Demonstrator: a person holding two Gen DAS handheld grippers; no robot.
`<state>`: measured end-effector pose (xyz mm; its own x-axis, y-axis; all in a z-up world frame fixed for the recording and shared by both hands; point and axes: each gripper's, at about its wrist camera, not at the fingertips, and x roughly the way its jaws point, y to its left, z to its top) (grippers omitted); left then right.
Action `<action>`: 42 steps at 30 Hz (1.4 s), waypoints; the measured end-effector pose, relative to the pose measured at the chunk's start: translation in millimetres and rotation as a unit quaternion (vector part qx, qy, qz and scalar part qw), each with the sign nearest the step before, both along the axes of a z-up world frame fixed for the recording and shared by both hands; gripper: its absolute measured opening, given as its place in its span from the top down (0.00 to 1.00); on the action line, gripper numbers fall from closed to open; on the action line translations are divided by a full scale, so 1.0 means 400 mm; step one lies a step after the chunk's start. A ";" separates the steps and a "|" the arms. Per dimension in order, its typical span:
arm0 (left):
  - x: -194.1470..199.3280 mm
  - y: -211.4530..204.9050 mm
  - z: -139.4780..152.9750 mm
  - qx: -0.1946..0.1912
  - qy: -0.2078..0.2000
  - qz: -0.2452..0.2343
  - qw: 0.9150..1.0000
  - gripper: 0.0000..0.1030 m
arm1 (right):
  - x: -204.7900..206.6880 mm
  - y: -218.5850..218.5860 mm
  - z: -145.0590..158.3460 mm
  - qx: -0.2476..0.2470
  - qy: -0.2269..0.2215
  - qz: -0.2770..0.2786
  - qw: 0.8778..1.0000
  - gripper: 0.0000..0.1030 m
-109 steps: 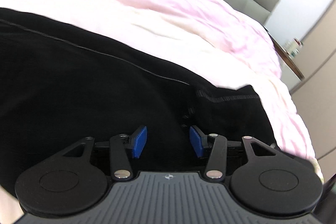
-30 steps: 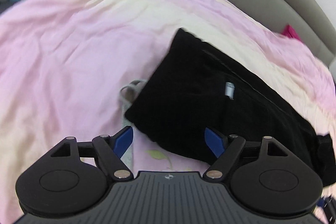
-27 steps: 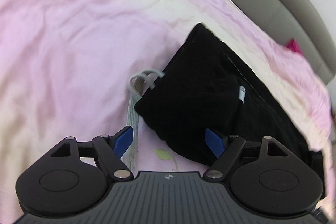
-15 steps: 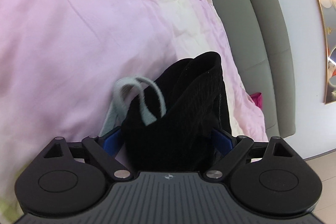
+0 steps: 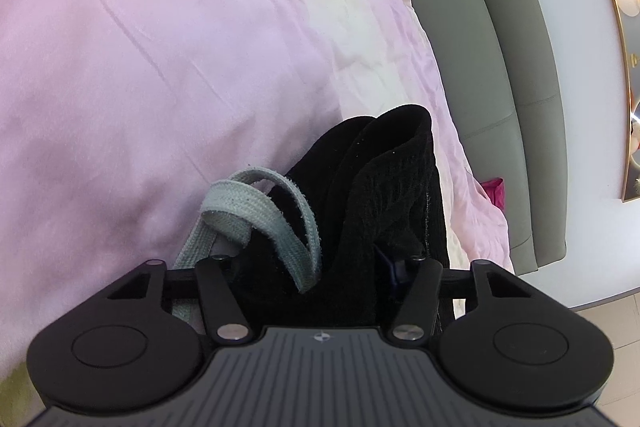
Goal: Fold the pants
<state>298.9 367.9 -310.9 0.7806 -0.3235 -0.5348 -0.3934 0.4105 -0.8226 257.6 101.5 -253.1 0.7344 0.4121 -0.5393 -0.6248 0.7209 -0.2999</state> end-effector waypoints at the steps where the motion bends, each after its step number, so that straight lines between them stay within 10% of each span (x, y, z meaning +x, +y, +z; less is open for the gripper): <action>1: -0.001 0.000 0.000 0.001 -0.001 0.000 1.000 0.38 | 0.014 -0.013 0.000 0.003 0.005 -0.010 1.000 0.66; 9: -0.003 -0.040 0.051 0.062 -0.044 -0.021 0.997 0.52 | 0.067 -0.052 -0.128 -0.081 0.046 -0.045 0.995 0.73; 15: -0.003 -0.079 0.144 0.123 -0.066 -0.038 0.989 0.55 | 0.049 -0.092 -0.087 -0.020 0.034 -0.050 0.998 0.76; 22: 0.012 -0.280 0.291 0.293 -0.094 -0.071 0.949 0.56 | 0.045 -0.217 -0.044 0.008 0.013 -0.096 0.995 0.76; 29: 0.021 -0.569 0.387 0.429 -0.156 -0.137 0.879 0.56 | 0.059 -0.316 0.002 0.050 0.028 -0.126 0.990 0.75; 35: 0.023 -0.772 0.312 0.524 -0.158 -0.214 0.809 0.55 | 0.076 -0.400 0.042 0.084 0.041 -0.148 0.985 0.74; 40: -0.022 -0.929 0.180 0.636 -0.146 -0.321 0.686 0.54 | 0.124 -0.498 0.026 0.136 0.079 -0.189 0.969 0.73; 42: -0.029 -0.973 0.141 0.659 -0.140 -0.327 0.662 0.53 | 0.146 -0.520 0.009 0.165 0.098 -0.198 0.961 0.72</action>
